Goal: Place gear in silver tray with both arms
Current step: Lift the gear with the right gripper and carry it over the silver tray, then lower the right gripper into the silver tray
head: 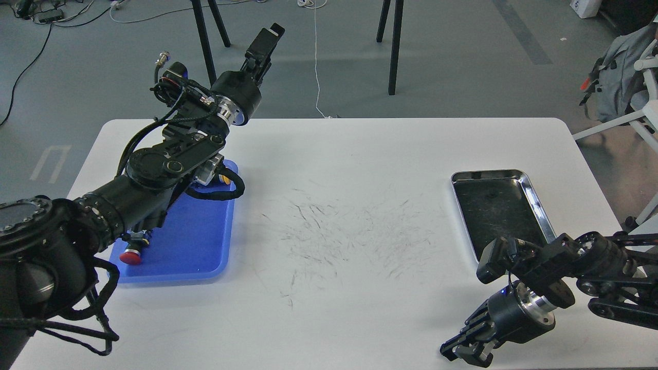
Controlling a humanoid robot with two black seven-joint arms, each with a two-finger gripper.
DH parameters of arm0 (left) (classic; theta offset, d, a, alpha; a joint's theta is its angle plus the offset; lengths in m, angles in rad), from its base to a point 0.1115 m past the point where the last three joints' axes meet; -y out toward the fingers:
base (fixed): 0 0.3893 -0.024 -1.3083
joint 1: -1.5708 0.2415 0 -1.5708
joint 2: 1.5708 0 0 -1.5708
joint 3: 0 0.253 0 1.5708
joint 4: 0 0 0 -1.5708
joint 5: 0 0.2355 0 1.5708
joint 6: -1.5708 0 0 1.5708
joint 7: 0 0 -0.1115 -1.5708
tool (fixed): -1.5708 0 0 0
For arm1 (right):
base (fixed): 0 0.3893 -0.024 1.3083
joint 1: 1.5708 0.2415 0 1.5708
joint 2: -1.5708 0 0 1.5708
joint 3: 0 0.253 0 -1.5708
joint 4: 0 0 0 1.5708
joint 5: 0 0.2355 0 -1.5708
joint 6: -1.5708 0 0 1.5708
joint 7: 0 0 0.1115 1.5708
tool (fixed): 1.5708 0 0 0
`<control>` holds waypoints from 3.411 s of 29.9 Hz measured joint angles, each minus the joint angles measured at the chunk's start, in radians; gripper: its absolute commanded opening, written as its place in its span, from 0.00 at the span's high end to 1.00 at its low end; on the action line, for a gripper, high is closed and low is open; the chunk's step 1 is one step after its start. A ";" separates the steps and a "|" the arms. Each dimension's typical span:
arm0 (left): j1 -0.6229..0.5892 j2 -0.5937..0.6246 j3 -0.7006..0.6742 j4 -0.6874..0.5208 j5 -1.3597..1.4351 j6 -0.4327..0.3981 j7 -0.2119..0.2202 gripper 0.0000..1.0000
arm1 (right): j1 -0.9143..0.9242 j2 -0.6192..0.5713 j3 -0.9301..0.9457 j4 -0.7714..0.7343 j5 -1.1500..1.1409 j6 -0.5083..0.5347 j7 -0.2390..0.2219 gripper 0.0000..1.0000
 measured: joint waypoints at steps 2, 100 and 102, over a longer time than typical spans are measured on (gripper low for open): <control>0.000 0.000 0.000 0.000 0.000 0.000 0.000 0.01 | 0.000 -0.014 0.031 0.001 0.004 0.000 0.001 0.98; 0.012 -0.042 0.045 0.000 0.000 0.001 0.000 0.01 | -0.355 0.027 0.470 -0.774 0.503 0.000 0.002 0.97; 0.013 -0.041 0.045 0.000 0.000 0.001 0.000 0.01 | -0.355 0.039 0.470 -0.784 0.504 -0.001 0.002 0.91</control>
